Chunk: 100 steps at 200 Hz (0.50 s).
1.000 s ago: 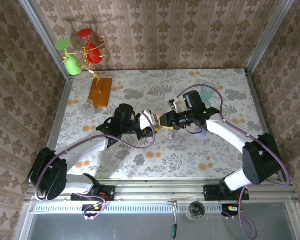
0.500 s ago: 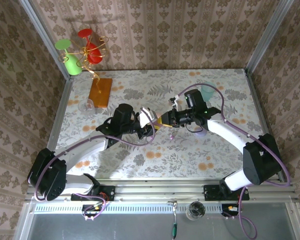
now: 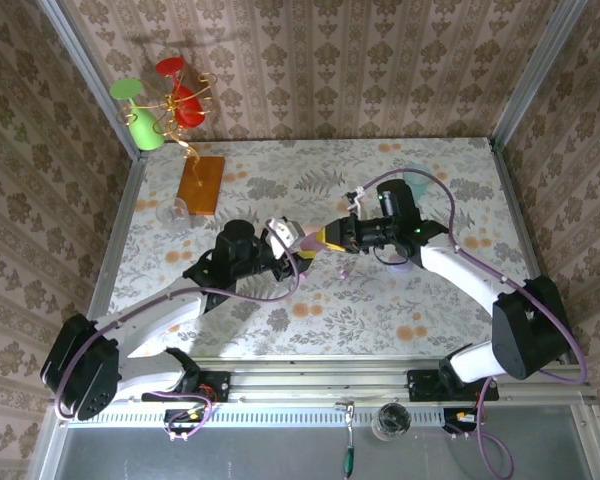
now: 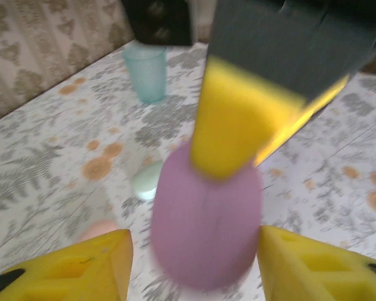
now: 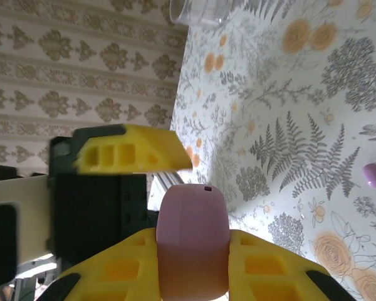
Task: Insert the wireless bluetooth earbuds into the charging case
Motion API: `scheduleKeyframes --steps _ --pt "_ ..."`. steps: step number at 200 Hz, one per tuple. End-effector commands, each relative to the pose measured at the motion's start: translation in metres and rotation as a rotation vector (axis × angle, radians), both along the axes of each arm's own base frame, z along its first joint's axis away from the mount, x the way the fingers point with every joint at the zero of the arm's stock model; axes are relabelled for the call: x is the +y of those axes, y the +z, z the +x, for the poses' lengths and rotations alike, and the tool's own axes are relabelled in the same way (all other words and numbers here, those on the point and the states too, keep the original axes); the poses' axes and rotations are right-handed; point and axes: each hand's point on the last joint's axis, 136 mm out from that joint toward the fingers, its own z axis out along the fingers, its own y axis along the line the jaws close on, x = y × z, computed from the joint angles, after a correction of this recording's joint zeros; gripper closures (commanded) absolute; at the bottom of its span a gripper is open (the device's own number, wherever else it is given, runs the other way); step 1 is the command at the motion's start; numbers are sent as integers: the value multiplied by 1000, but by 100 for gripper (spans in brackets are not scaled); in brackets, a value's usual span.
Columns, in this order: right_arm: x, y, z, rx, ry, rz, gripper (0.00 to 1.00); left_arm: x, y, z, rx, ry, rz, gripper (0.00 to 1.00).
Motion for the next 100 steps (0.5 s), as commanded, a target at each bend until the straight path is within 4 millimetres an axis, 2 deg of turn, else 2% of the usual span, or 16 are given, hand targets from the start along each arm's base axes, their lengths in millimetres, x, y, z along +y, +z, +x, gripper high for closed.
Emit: scheduleKeyframes --steps 1,9,26,66,100 --pt "-14 29 9 -56 -72 62 80 12 17 11 -82 77 -59 25" --pt "-16 30 9 -52 -83 68 80 11 21 8 -101 59 -72 17" --pt "-21 33 11 -38 -108 98 81 12 28 3 -131 43 -113 11" --pt "-28 51 12 -4 -131 223 81 17 38 2 -153 27 -230 9" --pt "-28 70 11 41 -126 362 82 15 62 4 -201 -9 -359 9"
